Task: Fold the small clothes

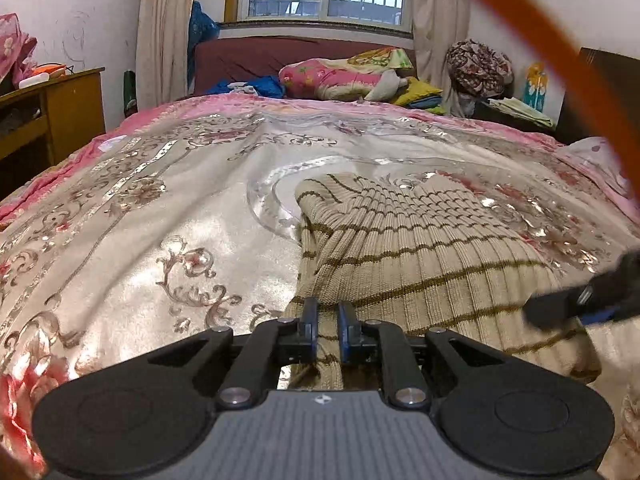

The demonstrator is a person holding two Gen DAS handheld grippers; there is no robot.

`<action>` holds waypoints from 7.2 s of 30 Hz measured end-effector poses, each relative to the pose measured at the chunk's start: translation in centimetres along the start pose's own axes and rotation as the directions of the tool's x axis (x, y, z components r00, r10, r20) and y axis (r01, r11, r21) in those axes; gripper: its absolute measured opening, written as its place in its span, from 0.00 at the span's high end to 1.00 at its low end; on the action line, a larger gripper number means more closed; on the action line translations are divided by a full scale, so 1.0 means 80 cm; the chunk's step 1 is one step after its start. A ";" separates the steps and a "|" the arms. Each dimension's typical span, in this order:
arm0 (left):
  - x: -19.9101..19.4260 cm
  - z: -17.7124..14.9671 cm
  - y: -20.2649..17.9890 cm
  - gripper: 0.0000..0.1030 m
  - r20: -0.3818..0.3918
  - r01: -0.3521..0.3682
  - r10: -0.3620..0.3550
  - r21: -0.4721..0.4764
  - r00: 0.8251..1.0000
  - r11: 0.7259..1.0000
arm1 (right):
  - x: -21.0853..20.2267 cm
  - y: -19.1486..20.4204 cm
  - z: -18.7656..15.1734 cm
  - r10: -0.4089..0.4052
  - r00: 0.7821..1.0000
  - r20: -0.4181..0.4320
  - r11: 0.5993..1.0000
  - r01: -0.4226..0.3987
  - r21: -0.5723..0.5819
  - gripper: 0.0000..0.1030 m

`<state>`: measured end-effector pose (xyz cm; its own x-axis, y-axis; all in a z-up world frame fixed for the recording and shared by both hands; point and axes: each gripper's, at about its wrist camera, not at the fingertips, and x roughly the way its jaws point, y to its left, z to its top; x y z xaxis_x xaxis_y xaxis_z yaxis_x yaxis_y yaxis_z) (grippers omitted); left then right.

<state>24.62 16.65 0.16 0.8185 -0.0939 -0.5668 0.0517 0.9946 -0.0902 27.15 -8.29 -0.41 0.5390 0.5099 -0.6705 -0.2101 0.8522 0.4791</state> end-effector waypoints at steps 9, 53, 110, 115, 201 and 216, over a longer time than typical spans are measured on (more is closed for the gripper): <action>0.003 0.014 0.028 0.79 -0.010 0.066 -0.068 -0.125 0.998 0.990 | 0.028 -0.015 -0.004 0.072 0.997 0.005 0.992 -0.072 0.100 0.35; 0.006 0.042 -0.121 0.69 -0.069 0.159 -0.154 0.075 0.986 0.984 | -0.104 -0.024 -0.062 0.041 0.995 0.089 0.992 -0.030 -0.122 0.69; -0.167 -0.100 -0.140 0.64 -0.186 0.082 -0.061 0.102 0.981 0.991 | -0.166 0.023 -0.193 -0.161 0.981 0.109 0.972 0.177 -0.157 0.69; -0.180 -0.104 -0.147 0.57 -0.175 0.064 -0.043 0.118 0.984 0.991 | -0.177 0.025 -0.203 -0.173 0.977 0.122 0.969 0.191 -0.158 0.68; -0.231 -0.165 -0.186 0.09 -0.243 -0.050 0.073 0.100 0.967 0.994 | -0.204 -0.002 -0.292 -0.340 0.927 0.157 0.921 0.362 -0.147 0.44; -0.233 -0.168 -0.186 0.09 -0.241 -0.048 0.067 0.082 0.968 0.995 | -0.206 -0.002 -0.293 -0.340 0.927 0.156 0.922 0.362 -0.137 0.44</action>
<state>0.91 3.03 1.05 0.6583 -0.0352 -0.7519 0.0587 0.9983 0.0047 -0.84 -14.06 -2.72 0.6989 0.1643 -0.6961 -0.1103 0.9864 0.1221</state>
